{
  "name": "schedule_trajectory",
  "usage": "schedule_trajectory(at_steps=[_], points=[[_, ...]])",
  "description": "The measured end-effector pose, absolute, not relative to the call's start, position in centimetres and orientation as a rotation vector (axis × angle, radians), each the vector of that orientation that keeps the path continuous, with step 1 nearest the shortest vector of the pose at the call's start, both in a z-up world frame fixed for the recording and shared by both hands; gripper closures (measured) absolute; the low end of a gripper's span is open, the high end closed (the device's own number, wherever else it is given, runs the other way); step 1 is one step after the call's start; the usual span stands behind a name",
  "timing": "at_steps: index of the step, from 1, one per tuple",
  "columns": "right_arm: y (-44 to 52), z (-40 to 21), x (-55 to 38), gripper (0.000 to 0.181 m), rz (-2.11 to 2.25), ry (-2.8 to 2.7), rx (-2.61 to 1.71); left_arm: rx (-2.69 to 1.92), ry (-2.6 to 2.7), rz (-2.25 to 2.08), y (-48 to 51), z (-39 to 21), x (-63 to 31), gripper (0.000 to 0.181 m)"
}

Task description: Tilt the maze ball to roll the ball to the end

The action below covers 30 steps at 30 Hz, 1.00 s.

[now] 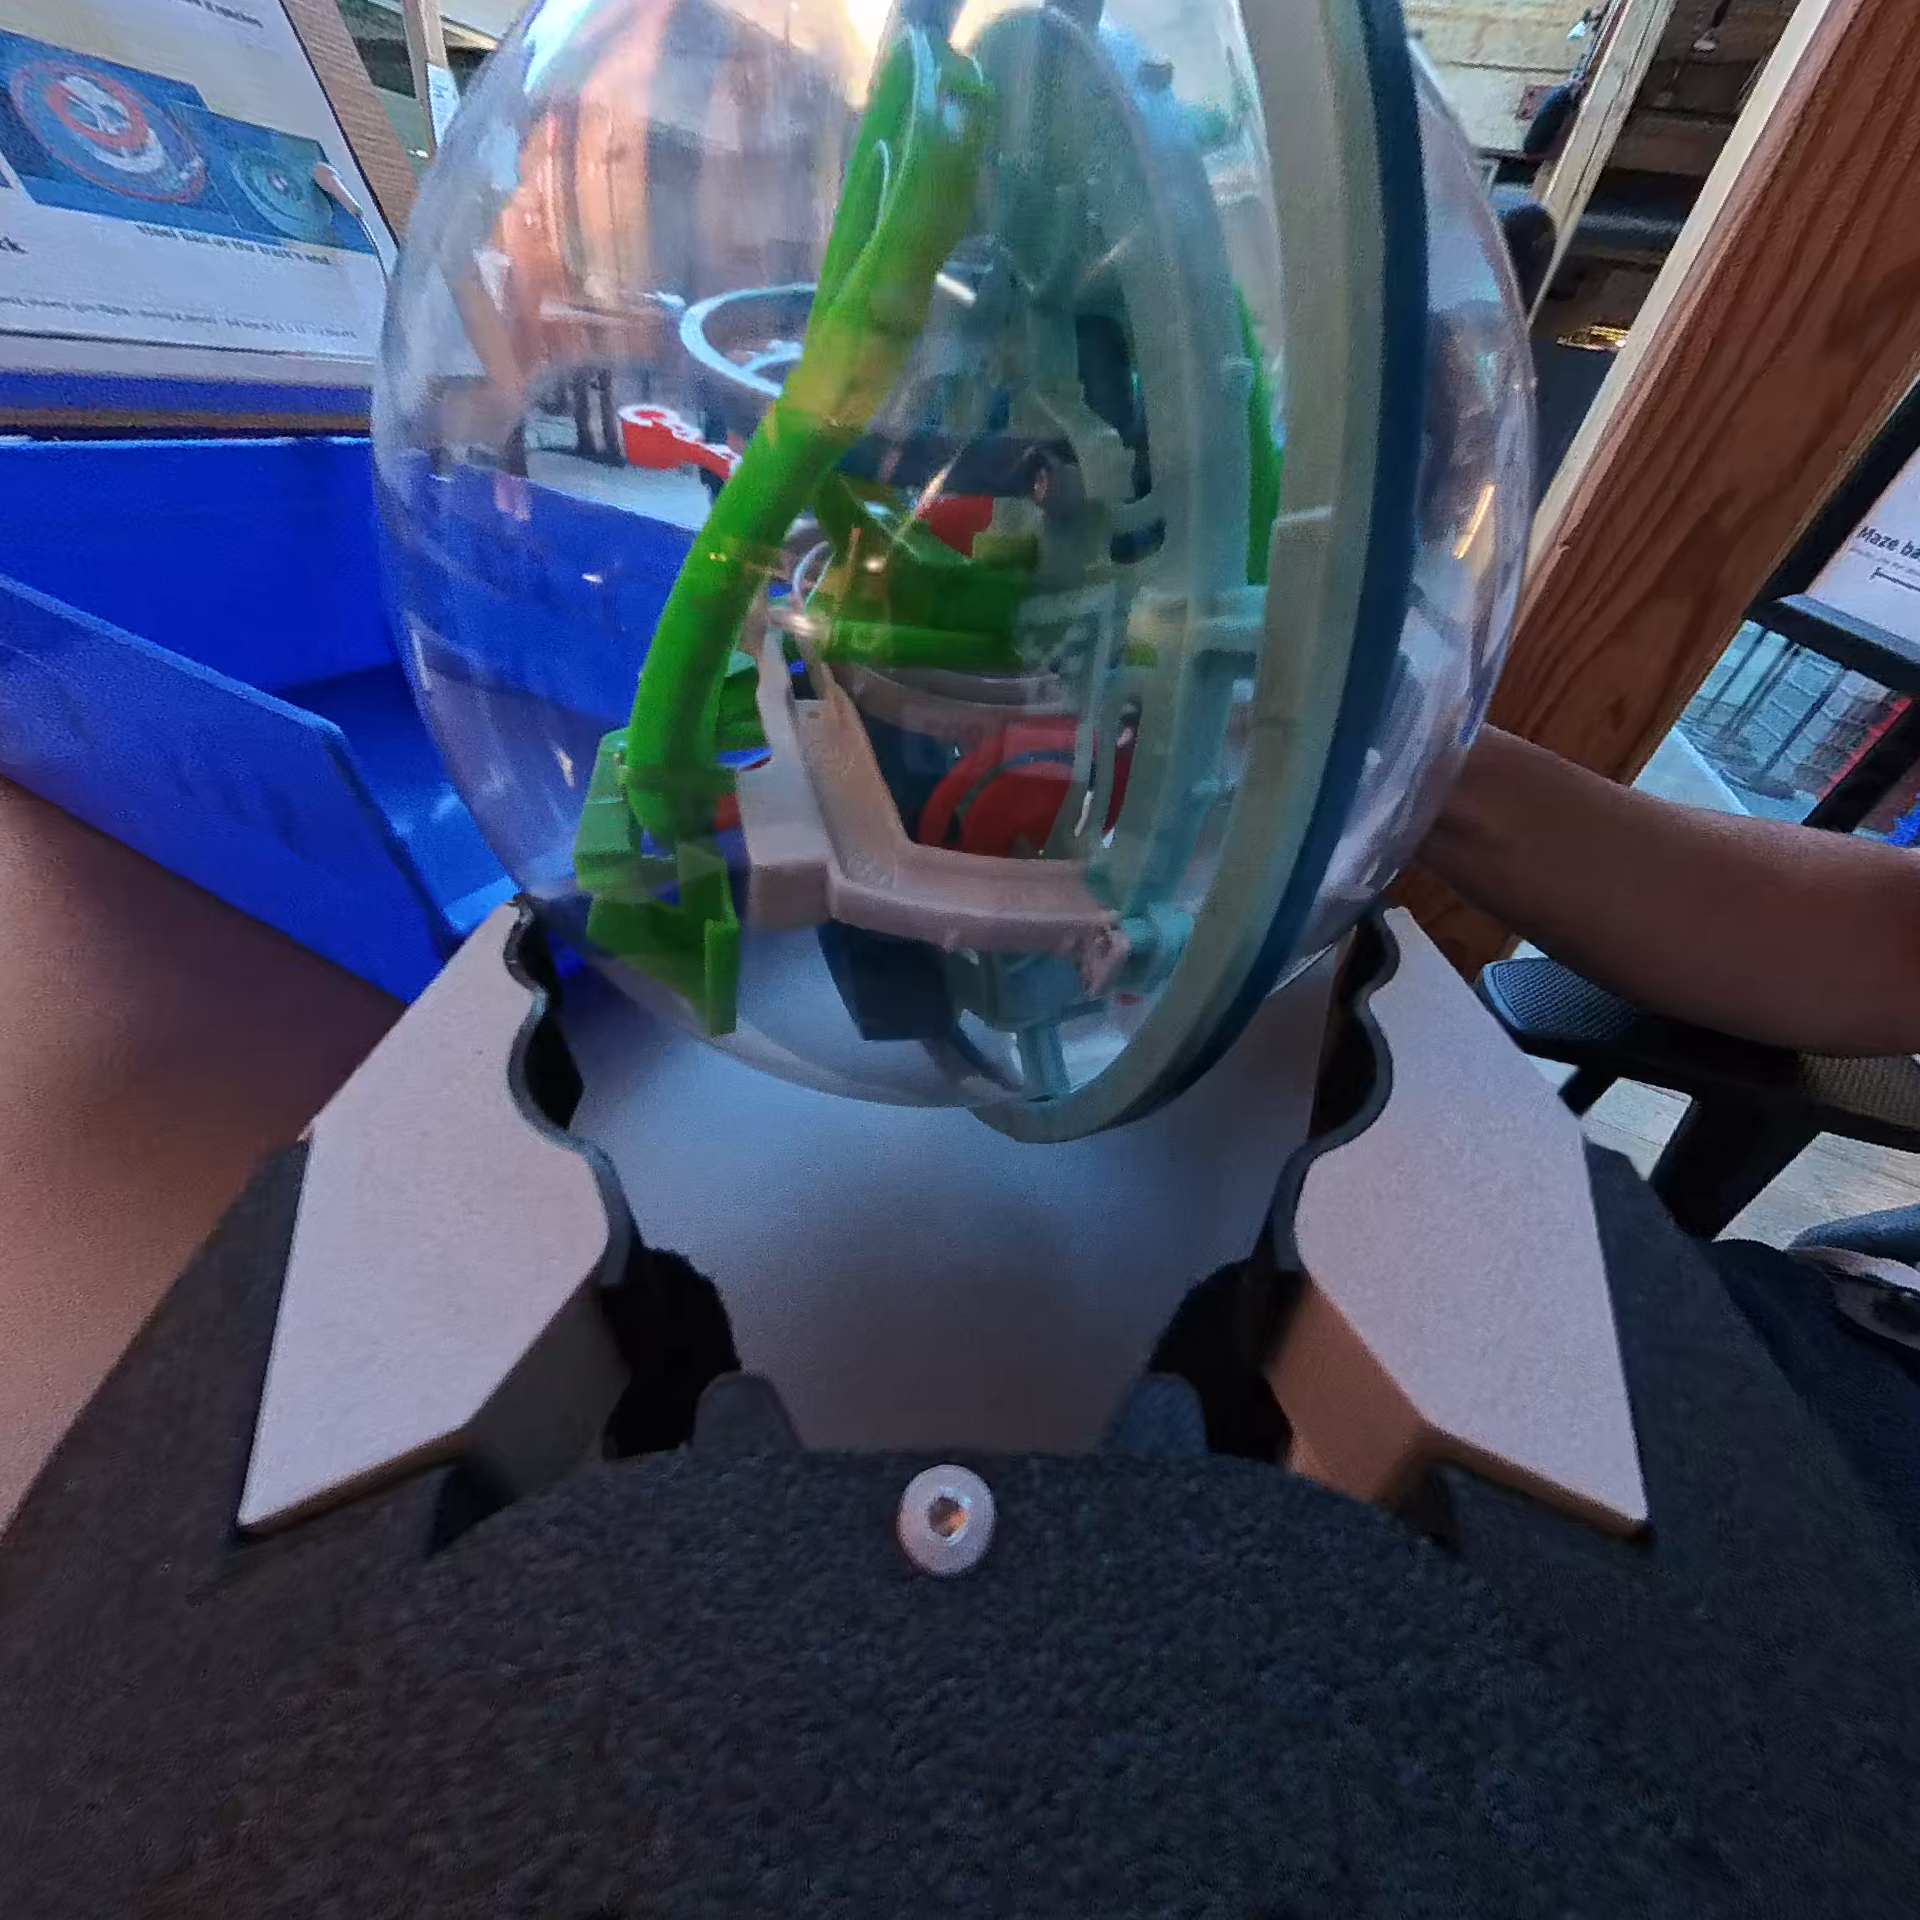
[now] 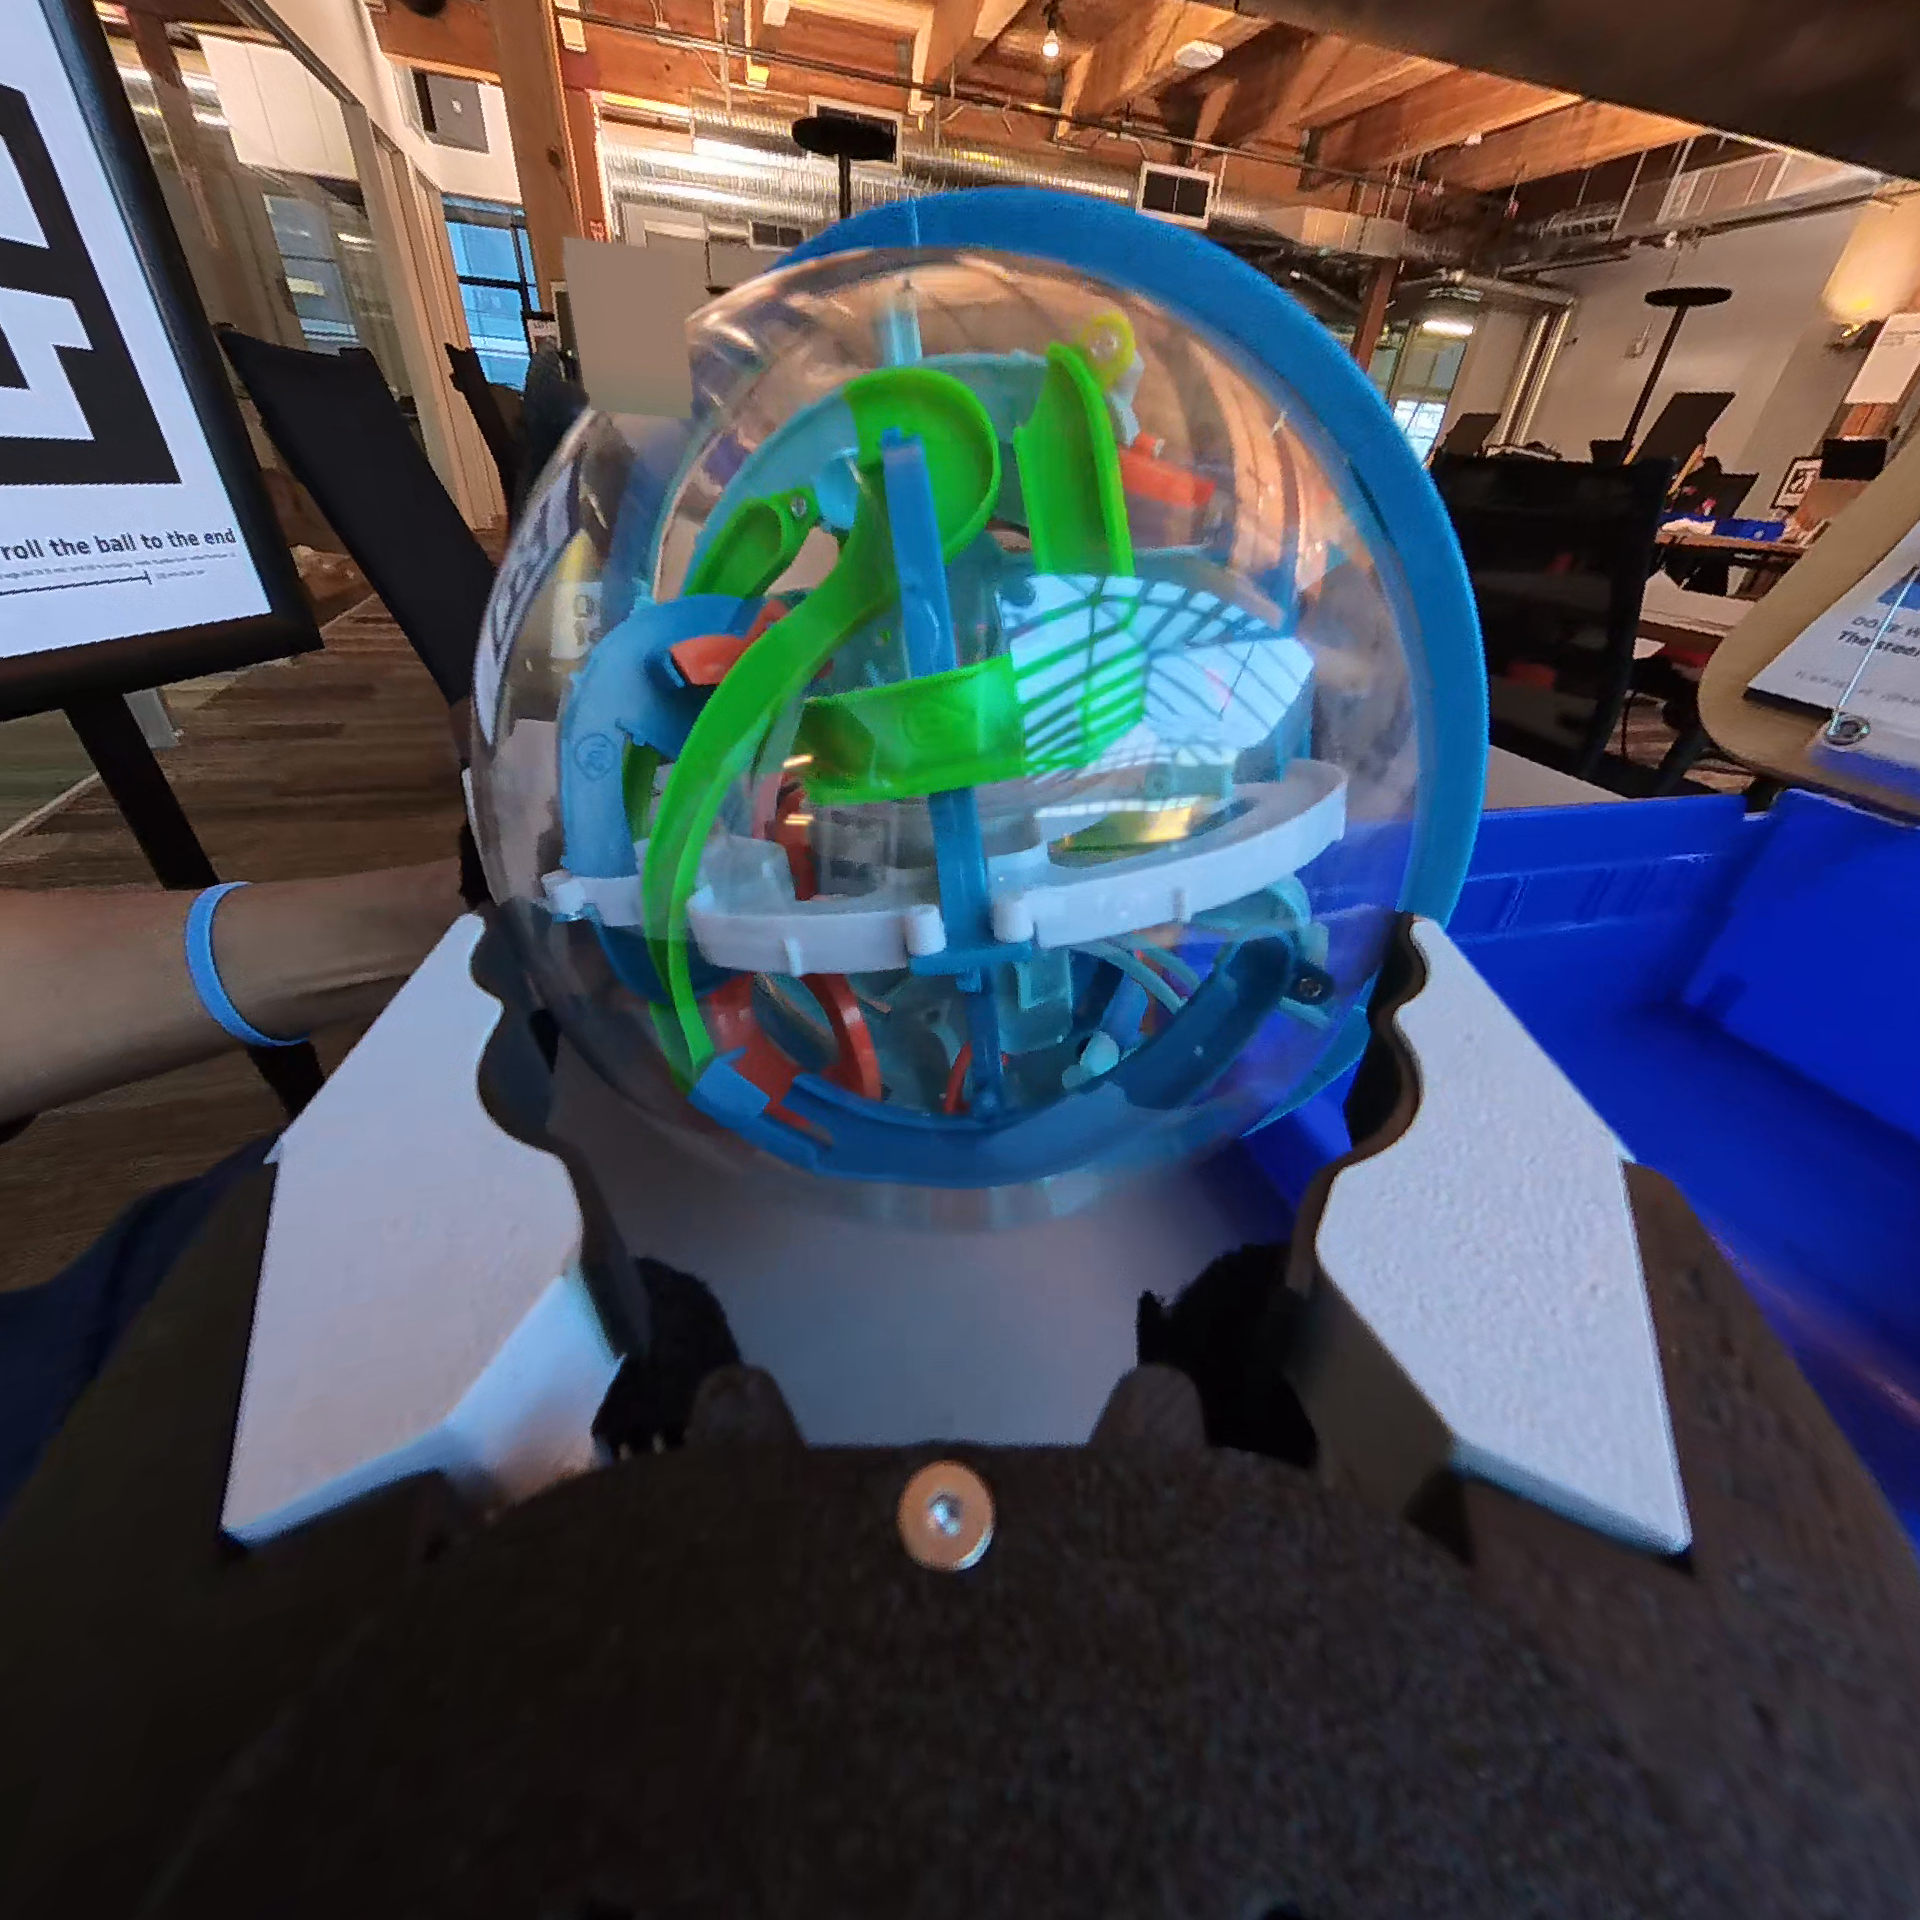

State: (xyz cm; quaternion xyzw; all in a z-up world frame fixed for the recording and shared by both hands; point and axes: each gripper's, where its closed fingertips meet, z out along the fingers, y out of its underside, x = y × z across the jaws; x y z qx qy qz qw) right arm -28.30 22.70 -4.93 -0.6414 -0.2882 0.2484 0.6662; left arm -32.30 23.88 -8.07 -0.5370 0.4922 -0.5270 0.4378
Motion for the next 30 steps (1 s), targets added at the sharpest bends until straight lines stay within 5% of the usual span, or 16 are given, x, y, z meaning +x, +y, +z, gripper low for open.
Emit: schedule_trajectory(at_steps=[30], points=[[22.5, -4.8, -28.3, 0.028, 0.565, -0.64, -1.361, -1.231, 1.204, -1.262, 23.9, -7.2, -32.4, 0.037]])
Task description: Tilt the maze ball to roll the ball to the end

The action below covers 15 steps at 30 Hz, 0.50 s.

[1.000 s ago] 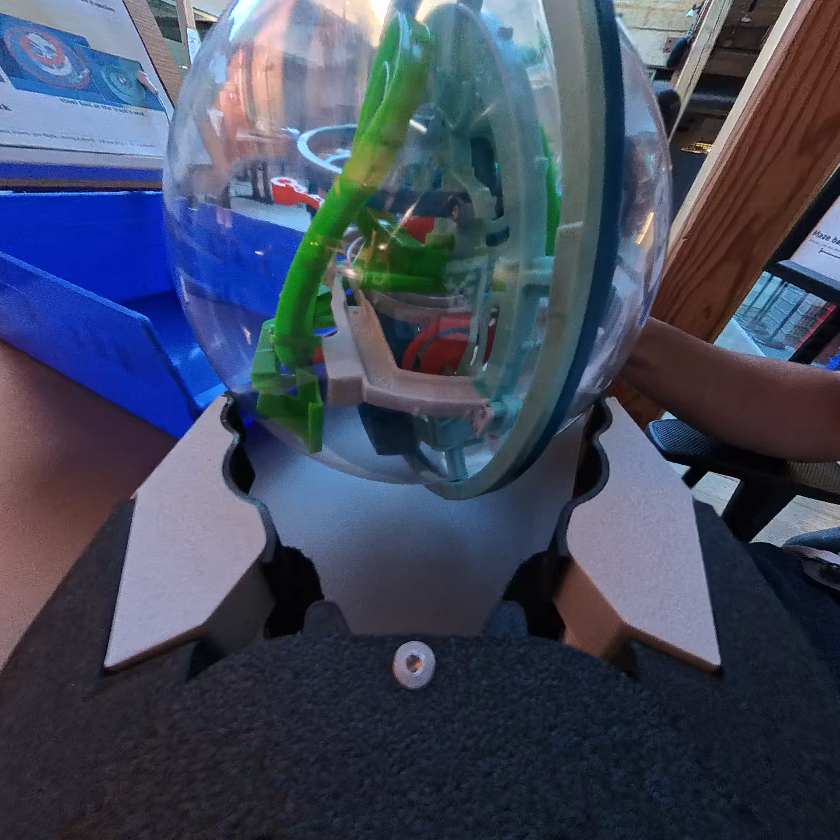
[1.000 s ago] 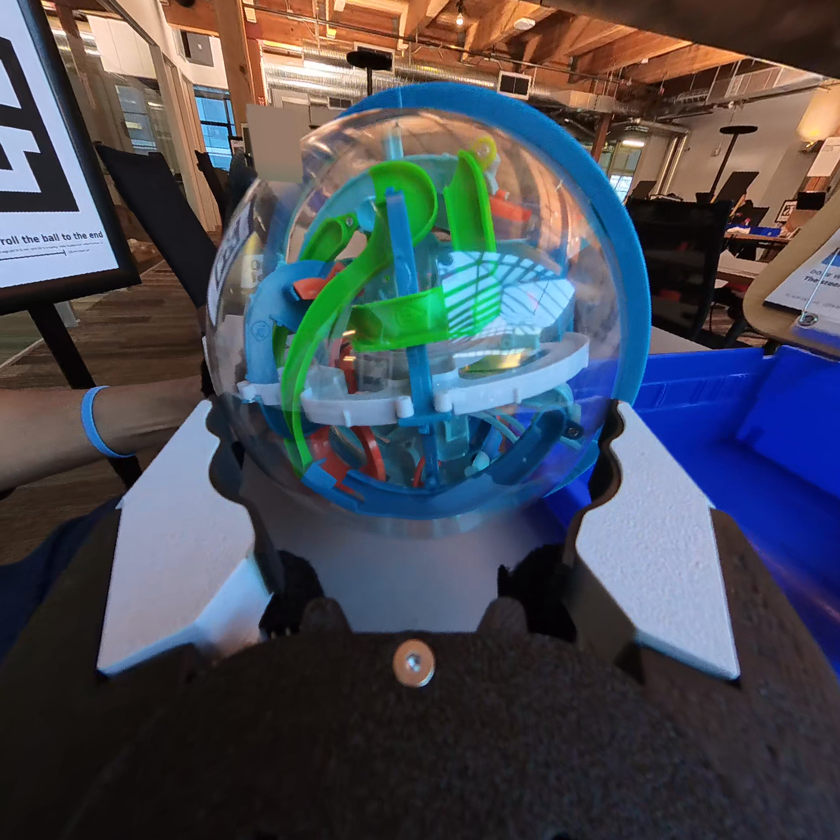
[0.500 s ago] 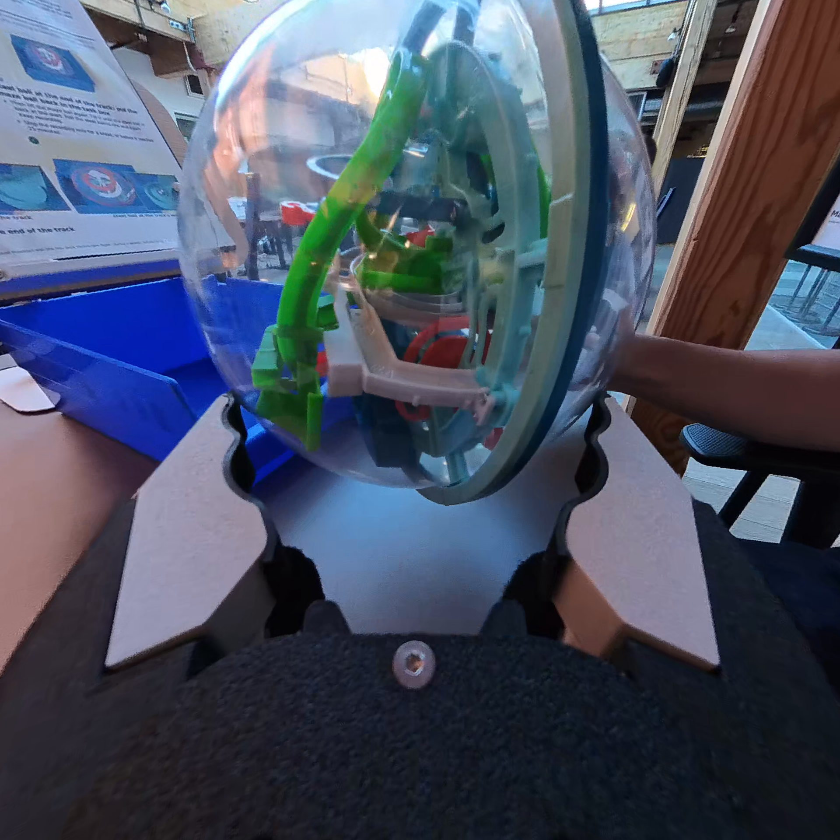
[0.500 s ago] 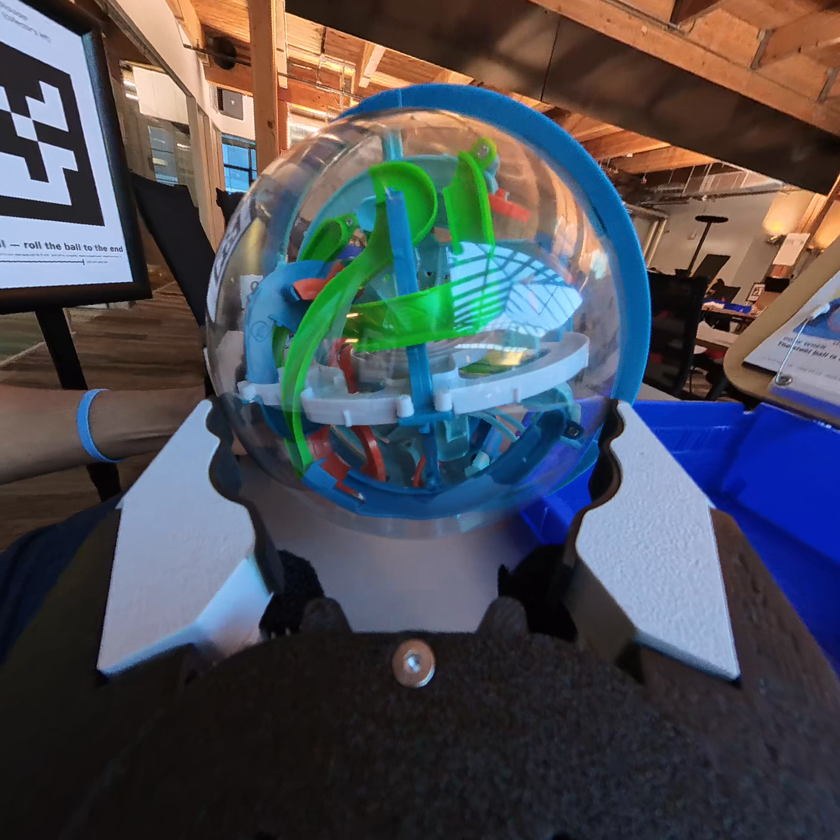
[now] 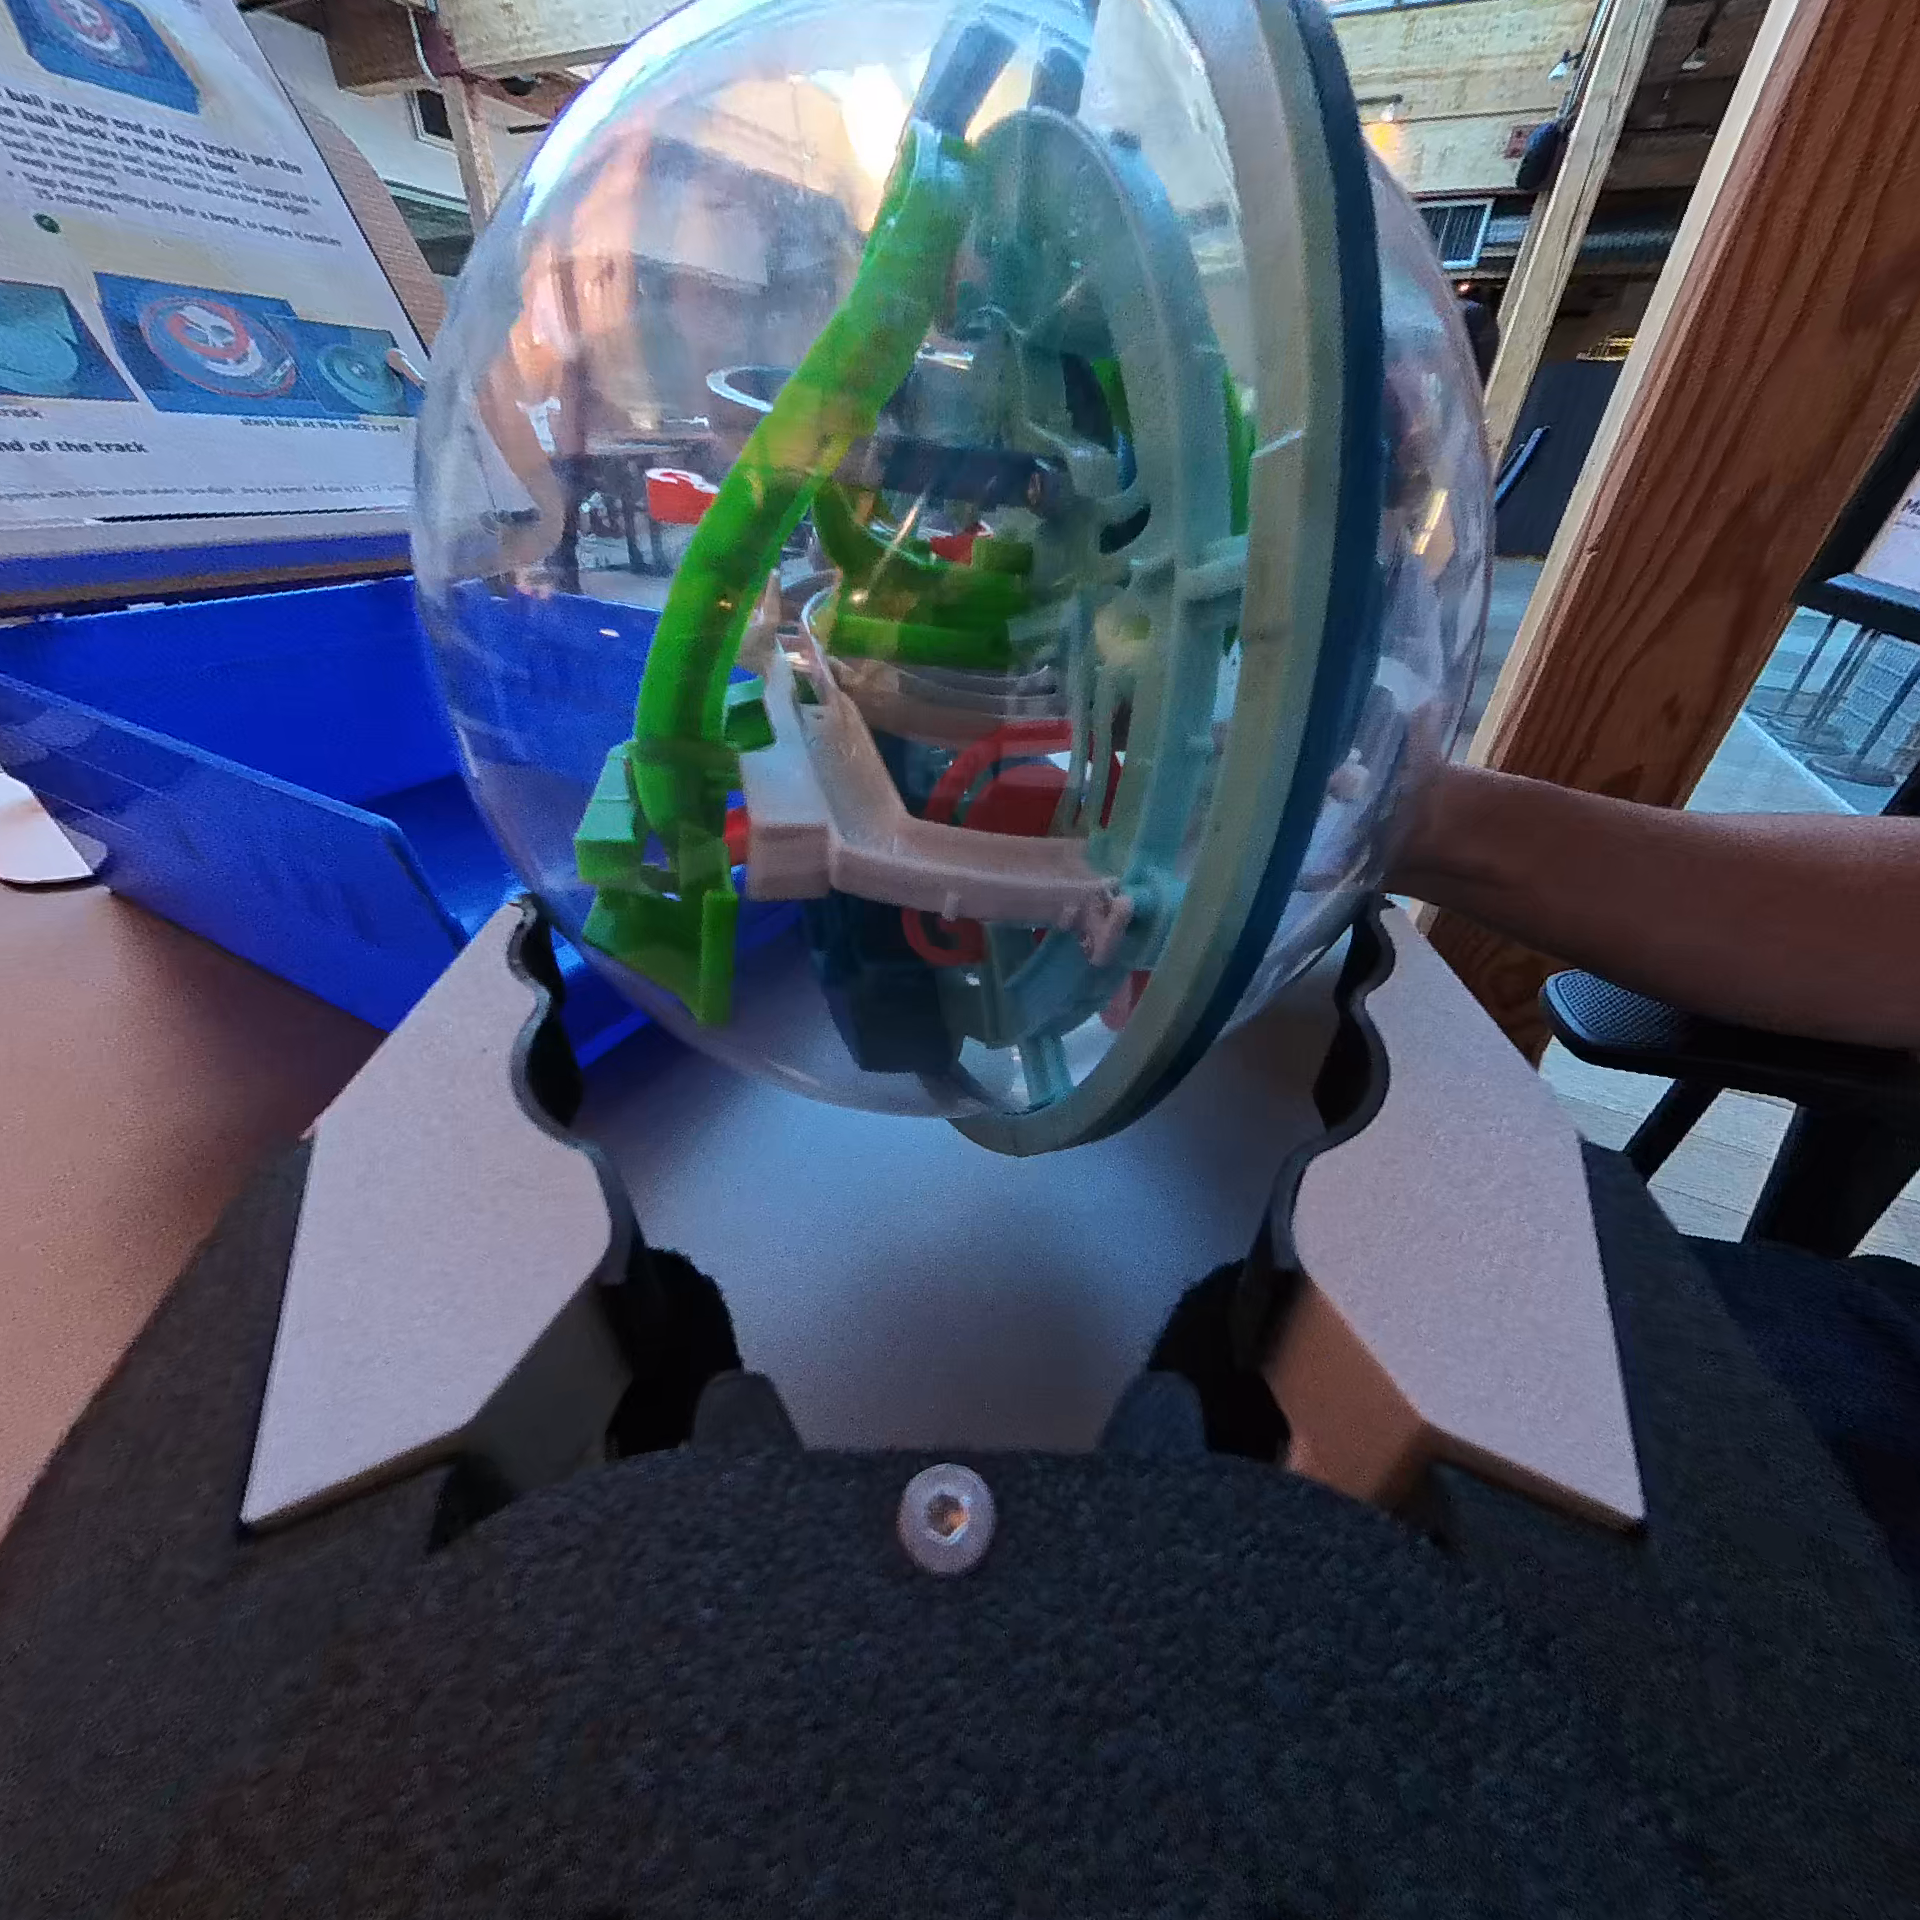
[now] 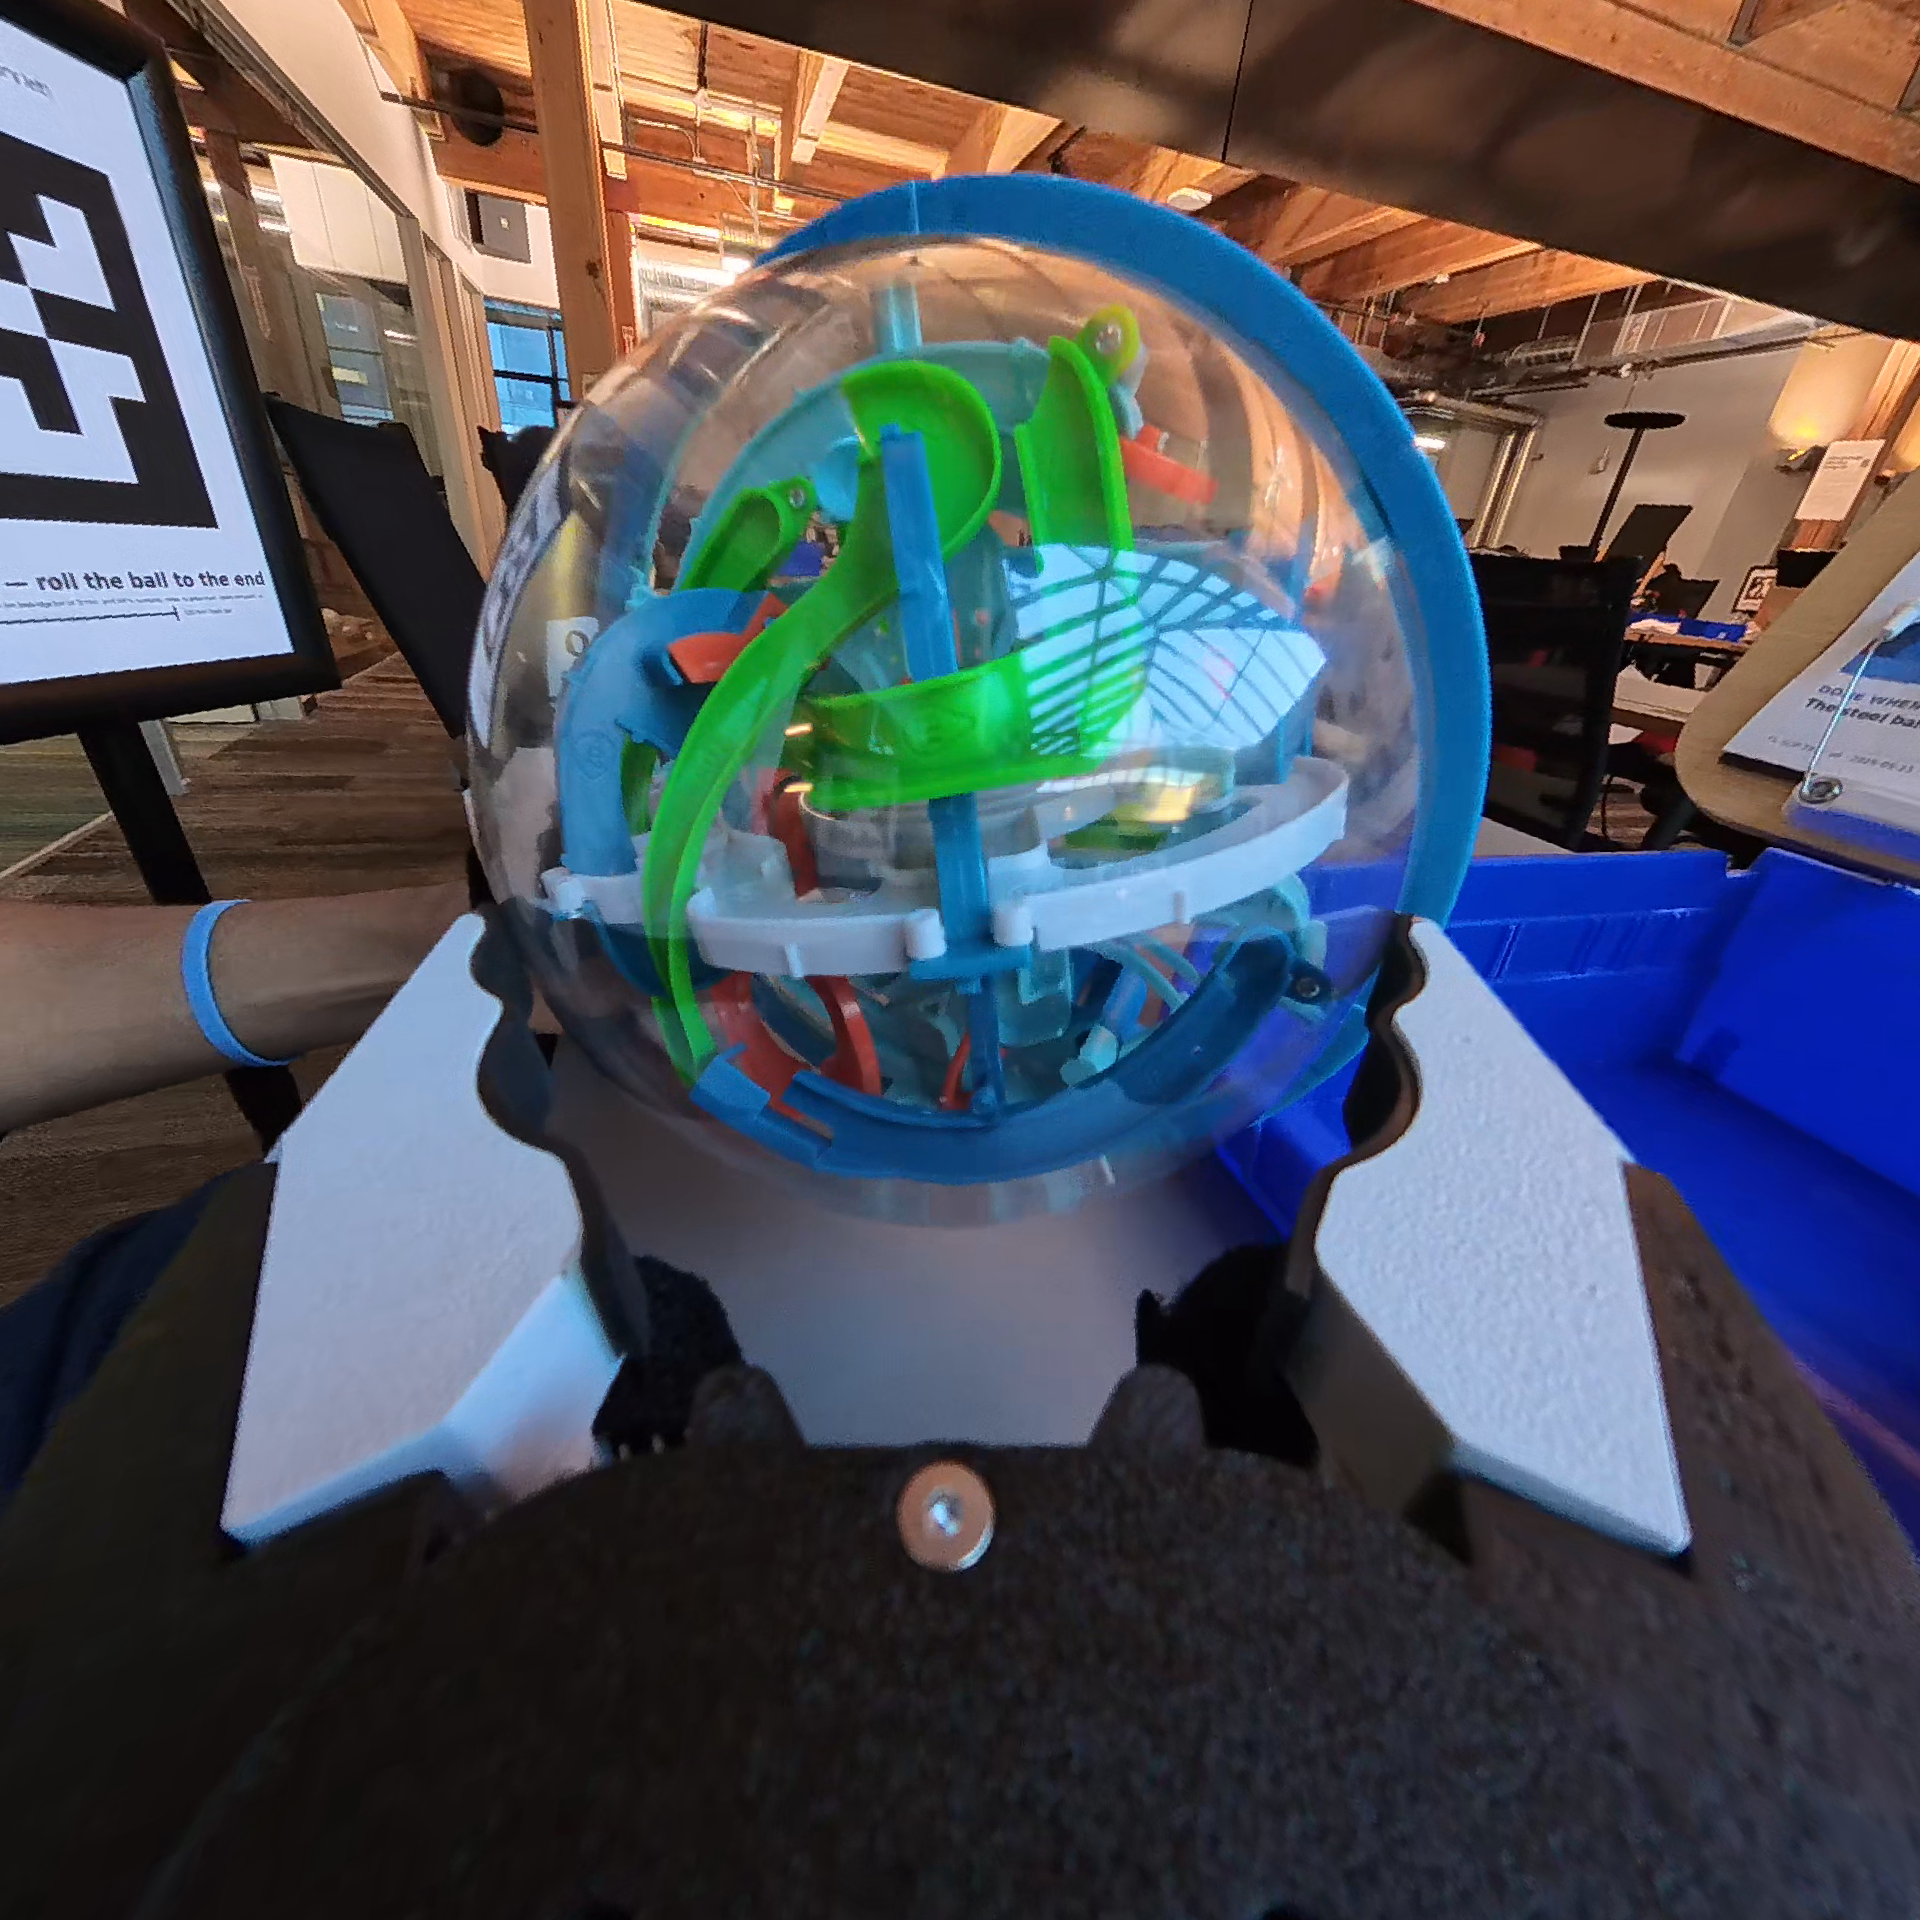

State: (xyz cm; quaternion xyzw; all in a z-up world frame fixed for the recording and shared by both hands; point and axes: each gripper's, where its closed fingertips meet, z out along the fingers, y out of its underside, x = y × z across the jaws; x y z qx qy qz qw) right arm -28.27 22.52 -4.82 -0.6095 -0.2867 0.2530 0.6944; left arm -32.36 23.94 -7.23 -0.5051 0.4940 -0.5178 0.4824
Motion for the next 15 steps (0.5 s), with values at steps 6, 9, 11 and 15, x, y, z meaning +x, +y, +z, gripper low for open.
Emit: schedule_trajectory(at_steps=[6, 9, 11, 15], points=[[21.9, -3.8, -28.5, 0.028, 0.513, -0.672, -1.302, -1.192, 1.21, -1.27, 23.5, -6.9, -32.4, 0.038], [22.0, -3.9, -28.5, 0.028, 0.513, -0.674, -1.32, -1.188, 1.207, -1.268, 23.5, -6.8, -32.5, 0.038], [21.7, -3.6, -28.7, 0.028, 0.501, -0.691, -1.282, -1.151, 1.206, -1.244, 23.3, -6.5, -32.6, 0.038], [21.4, -3.6, -28.6, 0.028, 0.484, -0.721, -1.247, -1.123, 1.214, -1.201, 23.1, -6.5, -32.5, 0.038]])
